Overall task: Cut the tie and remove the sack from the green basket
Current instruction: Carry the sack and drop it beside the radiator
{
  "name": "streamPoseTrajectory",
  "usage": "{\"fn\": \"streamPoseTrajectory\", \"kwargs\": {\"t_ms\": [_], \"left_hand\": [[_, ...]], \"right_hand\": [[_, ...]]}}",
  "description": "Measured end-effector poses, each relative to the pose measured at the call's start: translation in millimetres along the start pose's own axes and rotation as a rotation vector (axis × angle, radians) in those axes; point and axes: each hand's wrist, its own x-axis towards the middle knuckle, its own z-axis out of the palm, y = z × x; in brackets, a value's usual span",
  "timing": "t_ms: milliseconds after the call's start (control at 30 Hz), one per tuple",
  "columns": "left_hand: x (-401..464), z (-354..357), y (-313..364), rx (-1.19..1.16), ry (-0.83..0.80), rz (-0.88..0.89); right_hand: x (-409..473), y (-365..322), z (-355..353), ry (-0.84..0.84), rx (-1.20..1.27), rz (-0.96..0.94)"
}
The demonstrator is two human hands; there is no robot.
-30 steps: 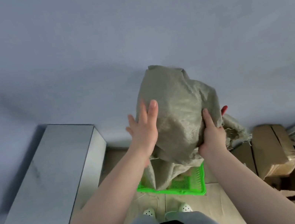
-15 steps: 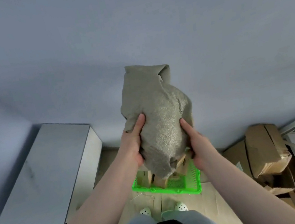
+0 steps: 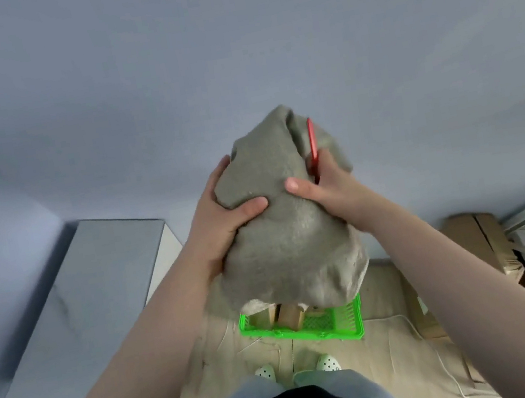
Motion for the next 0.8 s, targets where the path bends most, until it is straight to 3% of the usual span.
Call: {"fn": "streamPoseTrajectory", "kwargs": {"t_ms": [133,267,333,433,533,600,633,667,700,767,800], "left_hand": [[-6.2,-4.2,8.1,-0.208,-0.177,0.032],[-6.9,-3.0,2.9,-0.310,-0.227,0.000],[-1.6,-1.7,6.8,-0.216,-0.147,0.024],[12.1,8.4,15.1,0.175,0.113,0.137],[24.2,1.0,15.3,0.311,0.362,0.226],[30.1,-16.7,4.5,0.560,0.476,0.139],[30.4,-26.2,-3.4,0.657,0.458,0.031],[28.2,-33.8,-11.1,0.615,0.366,-0.078],[21.3,-36.7,-14.6,0.411,0.229,-0.164],[5.3,-31.3,-13.2,-0.240,-0.015,-0.375],[-0.1,-24.4,-9.8,-0.441,-0.087,-0.432]], "right_hand": [[-22.0,21.9,28.5,-0.280,0.530,0.148],[-35.7,16.0,43.3,-0.315,0.674,0.172],[-35.2,11.8,43.7,-0.237,0.725,0.167],[-34.0,13.9,46.1,-0.095,0.858,0.198],[-35.9,19.0,41.3,-0.011,0.946,0.136],[-35.6,22.3,29.1,0.032,1.027,0.088],[-34.6,23.7,21.7,0.048,1.058,0.069],[-33.4,25.0,15.0,0.069,1.076,0.054],[-31.6,27.2,9.9,0.105,1.066,0.048],[-27.5,33.4,3.3,0.207,0.996,0.066],[-25.3,37.7,2.4,0.272,0.952,0.074]]}}
